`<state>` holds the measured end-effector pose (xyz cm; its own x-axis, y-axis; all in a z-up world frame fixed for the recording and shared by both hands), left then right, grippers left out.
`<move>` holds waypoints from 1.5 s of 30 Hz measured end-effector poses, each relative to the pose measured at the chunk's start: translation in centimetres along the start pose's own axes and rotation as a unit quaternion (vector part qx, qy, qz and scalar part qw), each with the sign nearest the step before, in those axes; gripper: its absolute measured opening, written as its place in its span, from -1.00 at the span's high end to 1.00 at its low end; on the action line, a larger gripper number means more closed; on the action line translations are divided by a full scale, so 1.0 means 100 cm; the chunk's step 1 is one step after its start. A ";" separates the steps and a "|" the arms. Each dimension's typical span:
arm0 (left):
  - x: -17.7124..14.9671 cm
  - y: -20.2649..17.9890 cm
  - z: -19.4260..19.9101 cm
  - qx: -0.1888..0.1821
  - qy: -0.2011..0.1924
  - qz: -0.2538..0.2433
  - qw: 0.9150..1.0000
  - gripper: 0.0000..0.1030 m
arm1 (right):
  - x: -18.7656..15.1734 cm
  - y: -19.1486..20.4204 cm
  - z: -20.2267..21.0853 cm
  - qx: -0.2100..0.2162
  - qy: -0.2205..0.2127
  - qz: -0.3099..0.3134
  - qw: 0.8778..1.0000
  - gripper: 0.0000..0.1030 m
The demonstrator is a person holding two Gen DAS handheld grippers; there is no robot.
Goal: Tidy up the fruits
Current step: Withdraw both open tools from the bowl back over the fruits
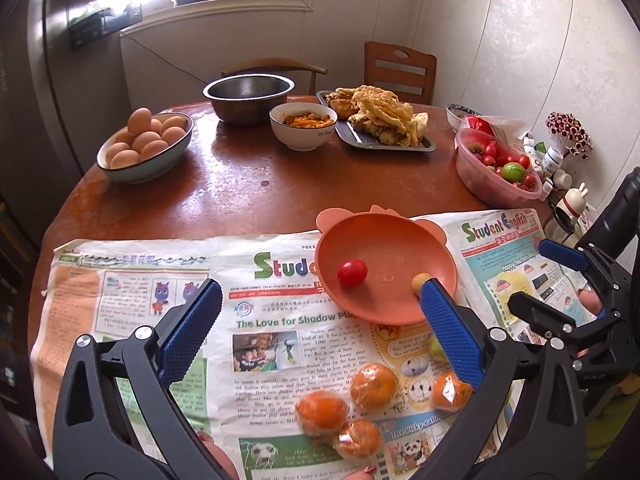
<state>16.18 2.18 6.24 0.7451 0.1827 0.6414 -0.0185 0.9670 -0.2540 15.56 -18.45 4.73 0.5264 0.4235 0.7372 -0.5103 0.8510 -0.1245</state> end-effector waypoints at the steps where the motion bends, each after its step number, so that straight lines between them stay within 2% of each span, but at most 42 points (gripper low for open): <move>1: -0.001 0.000 0.003 0.001 -0.002 0.000 1.000 -0.81 | -0.001 0.001 0.002 -0.001 -0.001 -0.001 1.000 -0.91; 20: -0.041 0.010 0.029 0.000 -0.004 0.012 1.000 -0.82 | -0.026 0.018 0.032 -0.004 -0.004 -0.007 1.000 -0.92; 31: -0.066 0.004 0.028 0.010 0.008 -0.005 1.000 -0.82 | -0.046 0.025 0.036 -0.006 0.012 -0.012 1.000 -0.92; 45: -0.094 0.014 0.029 0.016 0.028 -0.002 0.999 -0.82 | -0.084 0.041 0.037 -0.011 0.041 -0.011 0.999 -0.92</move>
Point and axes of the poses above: each gripper's, at about its wrist camera, not at the fingertips, and z roughly against the way its jaws point, y to its left, x to its top, the point moved 1 cm from there along -z, roughly the way its jaws point, and after that the axes turned 14 degrees about z, right-handed, at the moved point
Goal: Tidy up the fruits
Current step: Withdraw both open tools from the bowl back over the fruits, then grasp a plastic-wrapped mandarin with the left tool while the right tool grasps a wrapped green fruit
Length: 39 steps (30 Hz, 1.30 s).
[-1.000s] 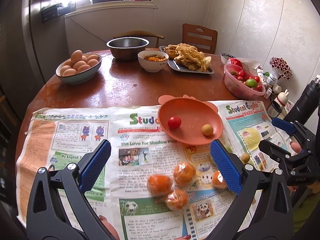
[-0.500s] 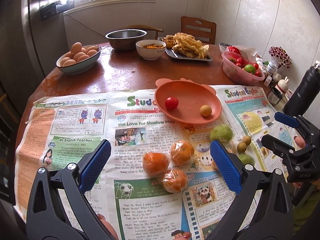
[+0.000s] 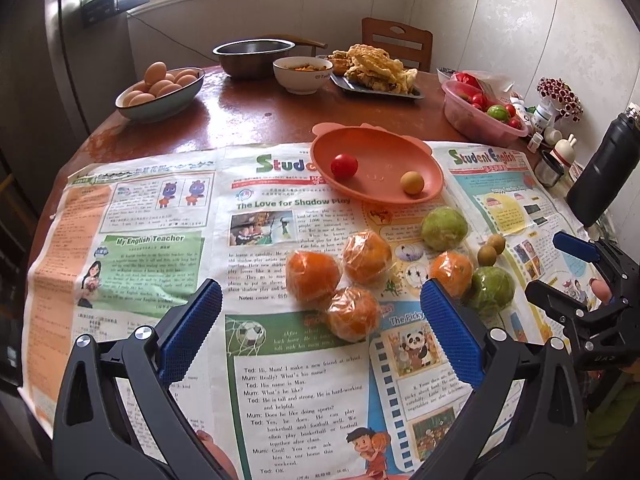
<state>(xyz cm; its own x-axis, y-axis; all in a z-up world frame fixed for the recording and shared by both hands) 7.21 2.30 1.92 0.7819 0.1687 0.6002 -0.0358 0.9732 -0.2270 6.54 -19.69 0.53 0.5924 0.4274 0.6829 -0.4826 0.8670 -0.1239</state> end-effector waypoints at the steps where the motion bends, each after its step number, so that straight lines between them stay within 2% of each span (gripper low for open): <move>1: -0.002 0.000 0.000 0.002 0.001 -0.001 1.000 -0.82 | -0.002 0.001 -0.002 0.002 0.004 -0.001 1.000 -0.92; 15: -0.029 0.004 -0.024 0.010 0.038 -0.003 0.999 -0.81 | -0.022 0.009 -0.021 0.013 0.029 -0.028 0.999 -0.92; 21: -0.032 -0.003 -0.034 -0.001 0.051 -0.009 0.999 -0.81 | -0.024 0.009 -0.031 0.027 0.030 -0.044 0.998 -0.91; 23: -0.033 -0.005 -0.037 -0.005 0.054 -0.009 0.999 -0.75 | -0.023 0.011 -0.033 0.030 0.030 -0.045 0.998 -0.89; 24: -0.032 -0.005 -0.038 -0.006 0.054 -0.009 0.998 -0.71 | -0.023 0.012 -0.033 0.032 0.028 -0.044 0.998 -0.84; 25: -0.032 -0.006 -0.039 -0.009 0.054 -0.008 0.998 -0.69 | -0.023 0.013 -0.034 0.034 0.028 -0.042 0.998 -0.48; 27: -0.031 -0.006 -0.042 -0.010 0.058 -0.006 0.998 -0.60 | -0.022 0.015 -0.038 0.049 0.028 -0.042 0.998 -0.09; 30: -0.030 -0.006 -0.045 -0.021 0.063 0.001 0.998 -0.48 | -0.020 0.017 -0.040 0.049 0.026 -0.039 0.998 -0.04; 39: -0.028 -0.010 -0.050 -0.032 0.067 0.000 0.997 -0.17 | -0.017 0.019 -0.044 0.055 0.022 -0.036 0.998 -0.07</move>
Point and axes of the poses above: each gripper's, at about its wrist camera, not at the fingertips, and z roughly against the way its jaws point, y to its left, x to its top, the point moved 1 cm from there along -z, roughly the way its jaws point, and after that the axes turned 14 degrees about z, right-handed, at the moved point
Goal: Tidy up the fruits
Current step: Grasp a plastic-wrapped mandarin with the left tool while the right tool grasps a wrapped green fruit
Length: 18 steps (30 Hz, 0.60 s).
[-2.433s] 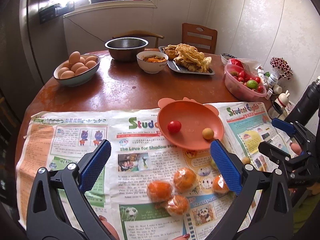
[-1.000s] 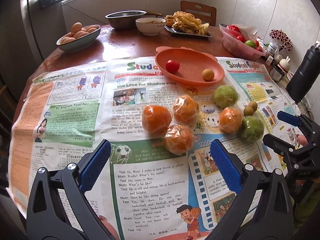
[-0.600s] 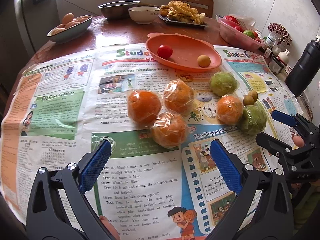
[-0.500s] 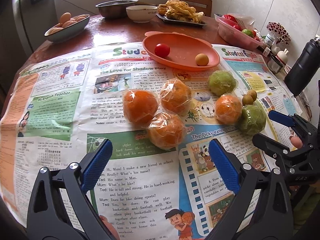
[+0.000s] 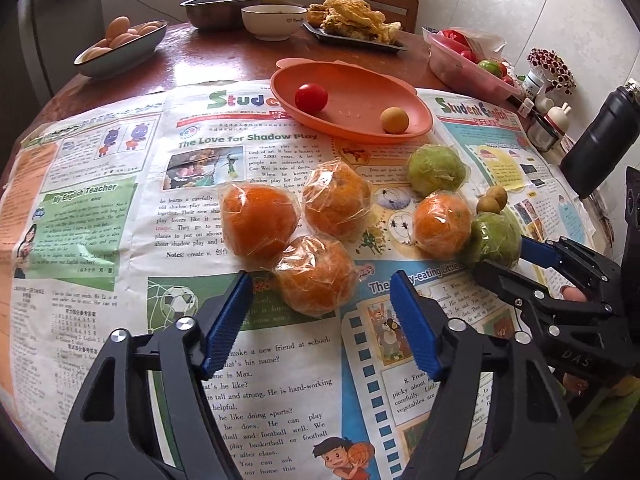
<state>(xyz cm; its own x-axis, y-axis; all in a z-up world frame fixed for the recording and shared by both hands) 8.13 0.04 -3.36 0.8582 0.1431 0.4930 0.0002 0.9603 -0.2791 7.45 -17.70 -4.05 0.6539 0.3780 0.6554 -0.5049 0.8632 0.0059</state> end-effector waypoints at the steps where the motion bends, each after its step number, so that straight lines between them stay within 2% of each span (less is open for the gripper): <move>1: 0.000 -0.001 -0.001 -0.001 0.000 0.000 1.000 -0.16 | 0.000 0.001 -0.001 -0.002 0.000 0.002 1.000 -0.07; 10: 0.005 -0.004 -0.006 0.006 -0.001 -0.005 1.000 0.13 | 0.000 0.001 -0.002 0.010 -0.007 0.014 1.000 0.00; 12: 0.005 -0.004 -0.007 0.013 -0.003 -0.007 1.000 0.32 | -0.002 0.001 0.002 0.009 -0.009 0.015 1.000 0.00; 18: 0.005 -0.004 -0.004 0.000 0.002 -0.007 1.000 0.34 | -0.003 -0.006 0.013 0.008 -0.018 0.009 1.000 0.00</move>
Point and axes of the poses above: each gripper's, at about its wrist camera, not at the fingertips, and z roughly against the way its jaws point, y to its left, x to its top, the point moved 1 cm from there along -z, roughly the way its jaws point, and after that the axes turned 14 degrees about z, right-handed, at the moved point
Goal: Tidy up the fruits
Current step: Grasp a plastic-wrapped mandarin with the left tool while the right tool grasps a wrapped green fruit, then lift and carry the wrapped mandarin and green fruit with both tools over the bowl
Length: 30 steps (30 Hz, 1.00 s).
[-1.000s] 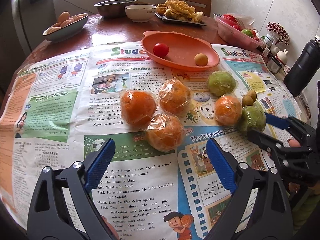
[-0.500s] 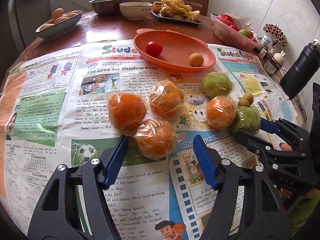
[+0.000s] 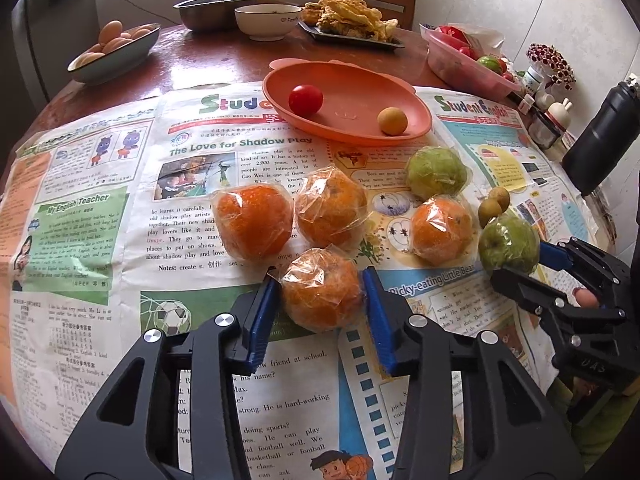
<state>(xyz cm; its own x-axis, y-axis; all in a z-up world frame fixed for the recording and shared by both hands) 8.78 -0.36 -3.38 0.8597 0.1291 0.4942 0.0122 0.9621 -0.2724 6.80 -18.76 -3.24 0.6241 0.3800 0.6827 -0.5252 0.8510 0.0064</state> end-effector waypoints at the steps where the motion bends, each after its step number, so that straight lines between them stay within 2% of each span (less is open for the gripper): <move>1: 0.000 0.001 0.003 -0.003 -0.001 0.000 1.000 0.34 | 0.001 -0.002 0.002 -0.001 -0.003 -0.001 1.000 0.00; 14: 0.026 -0.005 0.040 -0.016 -0.036 -0.004 0.999 0.34 | 0.031 -0.023 0.021 -0.001 -0.032 0.002 0.999 0.00; 30: 0.086 -0.022 0.017 -0.018 -0.029 -0.025 0.999 0.34 | 0.085 -0.053 0.002 -0.009 -0.039 0.016 0.999 0.00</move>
<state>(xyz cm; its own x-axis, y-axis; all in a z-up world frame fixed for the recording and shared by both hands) 15.27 -0.97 2.89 0.8263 0.0965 0.5549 0.0728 0.9586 -0.2751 14.75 -20.08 2.66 0.5602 0.3783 0.7370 -0.5334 0.8454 -0.0285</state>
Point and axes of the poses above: each gripper's, at about its wrist camera, not at the fingertips, and z roughly against the way its jaws point, y to its left, x to its top, the point moved 1 cm from there along -z, roughly the way its jaws point, and after that the axes turned 14 degrees about z, right-handed, at the moved point
